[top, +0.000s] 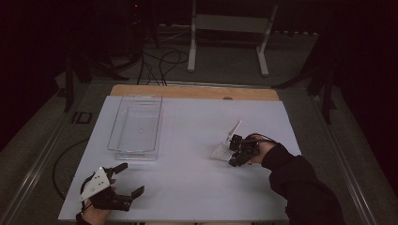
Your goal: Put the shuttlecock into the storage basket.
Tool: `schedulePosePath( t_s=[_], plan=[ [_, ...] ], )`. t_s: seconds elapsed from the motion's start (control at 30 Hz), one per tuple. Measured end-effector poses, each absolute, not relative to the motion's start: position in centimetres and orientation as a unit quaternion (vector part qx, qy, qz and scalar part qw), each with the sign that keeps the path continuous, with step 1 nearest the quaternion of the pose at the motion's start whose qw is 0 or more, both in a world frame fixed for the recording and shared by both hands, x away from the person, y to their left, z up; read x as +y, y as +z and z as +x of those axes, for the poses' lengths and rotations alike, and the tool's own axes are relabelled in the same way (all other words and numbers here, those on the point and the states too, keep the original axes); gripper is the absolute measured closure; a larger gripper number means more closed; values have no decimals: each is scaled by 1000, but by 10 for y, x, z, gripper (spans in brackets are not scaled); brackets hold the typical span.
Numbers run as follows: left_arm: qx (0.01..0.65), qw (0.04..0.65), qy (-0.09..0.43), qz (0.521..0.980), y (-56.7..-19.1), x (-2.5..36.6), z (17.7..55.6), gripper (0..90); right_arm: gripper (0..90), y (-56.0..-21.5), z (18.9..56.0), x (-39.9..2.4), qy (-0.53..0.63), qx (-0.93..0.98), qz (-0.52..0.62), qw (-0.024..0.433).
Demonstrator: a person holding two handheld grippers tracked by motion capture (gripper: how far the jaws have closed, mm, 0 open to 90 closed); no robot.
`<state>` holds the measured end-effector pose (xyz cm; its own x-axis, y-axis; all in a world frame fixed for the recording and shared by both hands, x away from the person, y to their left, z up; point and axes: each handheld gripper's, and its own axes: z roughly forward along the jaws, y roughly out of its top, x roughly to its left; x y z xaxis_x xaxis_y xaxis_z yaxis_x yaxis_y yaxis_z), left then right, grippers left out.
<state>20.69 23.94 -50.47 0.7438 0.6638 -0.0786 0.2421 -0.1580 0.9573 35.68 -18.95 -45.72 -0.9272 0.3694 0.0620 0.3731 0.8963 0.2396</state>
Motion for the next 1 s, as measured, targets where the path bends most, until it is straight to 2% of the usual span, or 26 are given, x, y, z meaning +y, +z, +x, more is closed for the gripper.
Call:
schedulePosePath(
  t_s=[0.3, 1.0],
  plan=[
    [305, 568, 179, 743, -505, 237, 207, 0, 661, -451, 338, -188, -124, -986, -113, 5],
    [313, 548, 168, 757, -504, 233, 211, 0, 661, -442, 322, -182, -129, -991, -39, 5]
  ],
)
